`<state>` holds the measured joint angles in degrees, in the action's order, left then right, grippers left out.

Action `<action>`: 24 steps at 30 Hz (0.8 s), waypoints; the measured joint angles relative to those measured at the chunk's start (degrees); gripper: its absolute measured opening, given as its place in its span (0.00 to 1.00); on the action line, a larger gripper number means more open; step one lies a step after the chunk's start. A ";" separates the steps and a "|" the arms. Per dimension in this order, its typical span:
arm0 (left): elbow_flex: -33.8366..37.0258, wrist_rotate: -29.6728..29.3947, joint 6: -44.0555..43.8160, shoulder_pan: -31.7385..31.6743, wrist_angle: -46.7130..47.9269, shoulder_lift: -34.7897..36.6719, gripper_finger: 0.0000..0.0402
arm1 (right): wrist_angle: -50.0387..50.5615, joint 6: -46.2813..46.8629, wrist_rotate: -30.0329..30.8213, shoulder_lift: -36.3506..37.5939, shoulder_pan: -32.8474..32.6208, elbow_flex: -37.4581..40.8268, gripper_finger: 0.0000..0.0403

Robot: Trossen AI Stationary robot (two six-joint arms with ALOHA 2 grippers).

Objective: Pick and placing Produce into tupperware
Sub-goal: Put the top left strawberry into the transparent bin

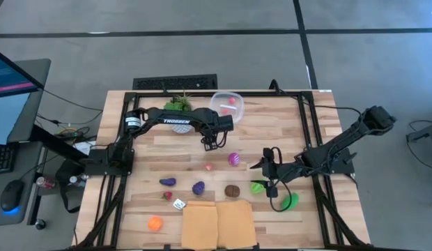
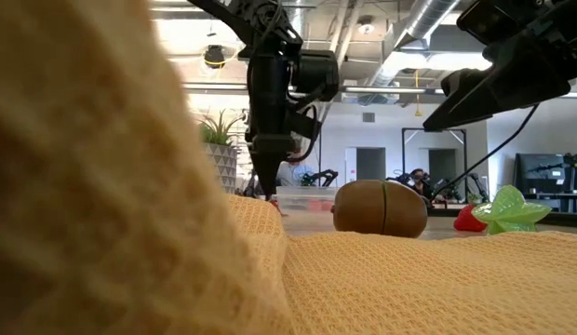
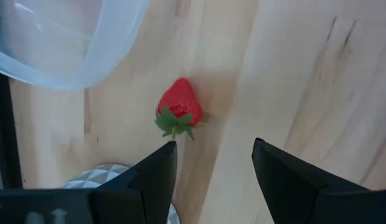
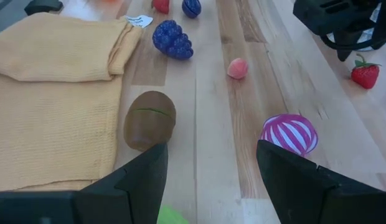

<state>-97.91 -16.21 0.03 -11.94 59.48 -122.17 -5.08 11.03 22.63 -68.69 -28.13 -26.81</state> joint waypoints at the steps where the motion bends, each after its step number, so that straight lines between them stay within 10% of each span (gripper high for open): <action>1: 0.00 1.03 0.00 -0.39 -0.06 0.00 0.50 | 0.00 0.12 0.00 0.00 -0.01 0.00 0.67; 24: 0.00 10.02 2.68 -6.17 -3.85 0.00 0.50 | 0.17 1.05 0.00 0.00 -0.01 0.00 0.67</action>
<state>-97.91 -6.19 2.71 -18.12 55.64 -122.17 -4.91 12.08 22.63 -68.69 -28.14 -26.81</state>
